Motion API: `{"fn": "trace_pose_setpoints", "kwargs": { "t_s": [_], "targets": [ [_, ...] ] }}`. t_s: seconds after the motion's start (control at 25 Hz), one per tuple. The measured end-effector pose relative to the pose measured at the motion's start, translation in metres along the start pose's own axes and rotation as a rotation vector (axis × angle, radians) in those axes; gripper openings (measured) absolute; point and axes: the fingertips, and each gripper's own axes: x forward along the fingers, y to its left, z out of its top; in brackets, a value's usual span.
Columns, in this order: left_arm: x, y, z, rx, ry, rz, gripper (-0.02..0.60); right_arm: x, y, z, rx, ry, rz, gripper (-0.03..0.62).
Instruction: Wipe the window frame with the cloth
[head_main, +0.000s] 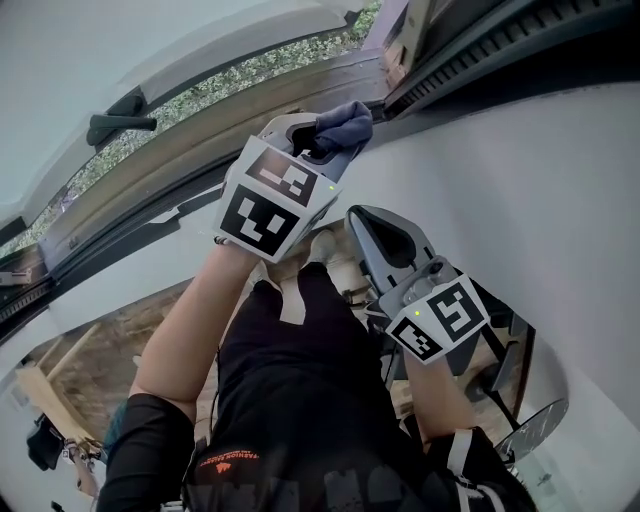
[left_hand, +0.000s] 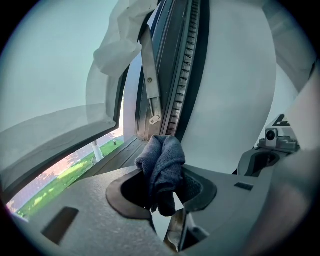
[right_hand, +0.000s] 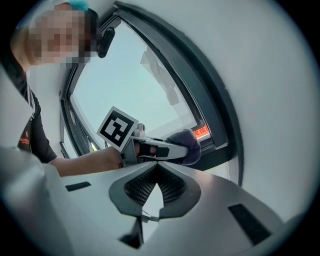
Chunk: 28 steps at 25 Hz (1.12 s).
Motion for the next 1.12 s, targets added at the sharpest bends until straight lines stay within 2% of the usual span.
{"fn": "trace_pose_setpoints", "kwargs": {
  "t_s": [0.16,0.32,0.56,0.92,1.12],
  "targets": [
    [-0.008,0.004,-0.007,-0.012,0.006,0.001,0.141,0.007,0.007,-0.001,-0.004,0.006,0.011,0.005],
    [-0.016,0.002,-0.026,-0.049,0.052,-0.018,0.141,0.012,0.015,0.000,-0.007,0.008,0.023,0.005],
    [-0.036,0.014,-0.027,-0.028,0.005,0.020,0.141,0.023,0.033,-0.006,-0.013,0.015,0.042,0.005],
    [-0.056,0.019,-0.053,-0.063,0.050,0.023,0.141,0.035,0.050,-0.006,-0.012,0.010,0.070,0.005],
    [-0.066,0.025,-0.050,-0.068,0.015,0.035,0.141,0.036,0.056,-0.004,-0.016,-0.001,0.070,0.005]
  ]
}}
